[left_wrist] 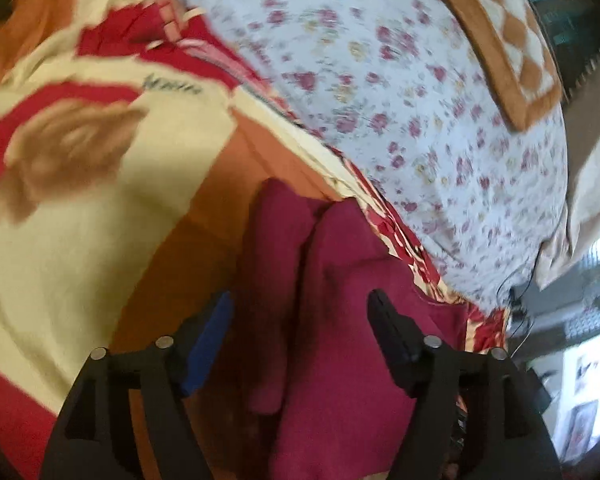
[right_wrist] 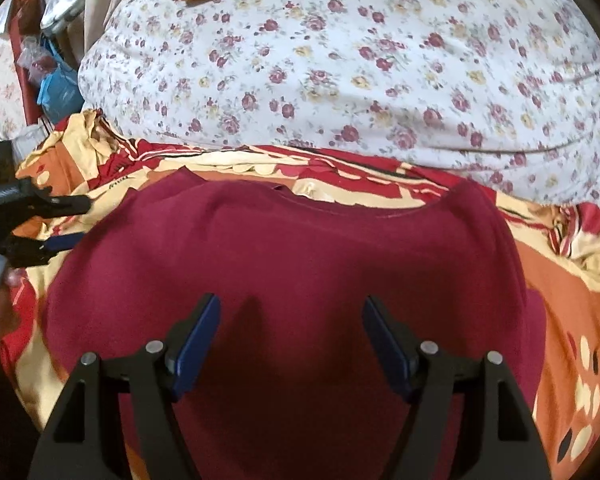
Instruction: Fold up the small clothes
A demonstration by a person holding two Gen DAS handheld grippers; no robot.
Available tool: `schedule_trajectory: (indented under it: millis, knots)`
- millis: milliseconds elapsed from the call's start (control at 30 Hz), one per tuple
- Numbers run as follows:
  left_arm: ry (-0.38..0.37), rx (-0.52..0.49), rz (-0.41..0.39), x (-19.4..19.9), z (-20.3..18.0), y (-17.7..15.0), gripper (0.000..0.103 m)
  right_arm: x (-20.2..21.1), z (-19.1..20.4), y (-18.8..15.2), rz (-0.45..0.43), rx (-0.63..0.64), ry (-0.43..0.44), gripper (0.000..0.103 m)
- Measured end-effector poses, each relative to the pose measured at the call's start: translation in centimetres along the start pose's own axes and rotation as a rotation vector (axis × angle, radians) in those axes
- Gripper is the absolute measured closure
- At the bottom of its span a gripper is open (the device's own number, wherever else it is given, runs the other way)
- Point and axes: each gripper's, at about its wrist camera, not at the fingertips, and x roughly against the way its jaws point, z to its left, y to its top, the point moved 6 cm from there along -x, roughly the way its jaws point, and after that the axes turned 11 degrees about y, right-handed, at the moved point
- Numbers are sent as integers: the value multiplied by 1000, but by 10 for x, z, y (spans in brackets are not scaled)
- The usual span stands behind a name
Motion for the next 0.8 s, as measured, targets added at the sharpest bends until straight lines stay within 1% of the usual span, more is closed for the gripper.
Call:
schedule_trajectory:
  millis: [100, 167, 200, 233, 367, 433, 500, 533, 567, 633, 733, 800]
  knots:
    - [32, 1, 0, -7, 8, -7, 40, -4, -4, 2, -13, 6, -2, 28]
    - [41, -19, -17, -8, 4, -9, 40, -6, -6, 4, -18, -1, 7, 39]
    - [50, -37, -28, -8, 0, -9, 40, -7, -7, 5, -17, -4, 15, 48]
    - [49, -53, -25, -7, -3, -9, 40, -8, -6, 6, -18, -6, 21, 51]
    - [38, -54, -82, 1, -8, -7, 40, -12, -3, 15, -30, -23, 65, 51]
    - [26, -77, -63, -4, -12, -9, 40, -19, -3, 15, -13, -33, 75, 51]
    - [70, -105, -15, -18, -13, -15, 40, -34, -8, 9, 42, -43, 61, 51]
    - [90, -120, -14, -22, -13, -18, 40, -37, -10, 7, 41, -43, 61, 51]
    - [106, -145, -35, -22, -16, -19, 38, -37, -11, 6, 10, -38, 66, 51]
    - [142, -184, -49, -23, -20, -22, 38, -37, -12, 4, 1, -46, 77, 51]
    - [164, -197, -48, -25, -24, -23, 38, -35, -14, 4, 1, -59, 96, 51]
    - [170, -228, -37, -26, -28, -23, 51, -33, -14, 4, 12, -60, 102, 51]
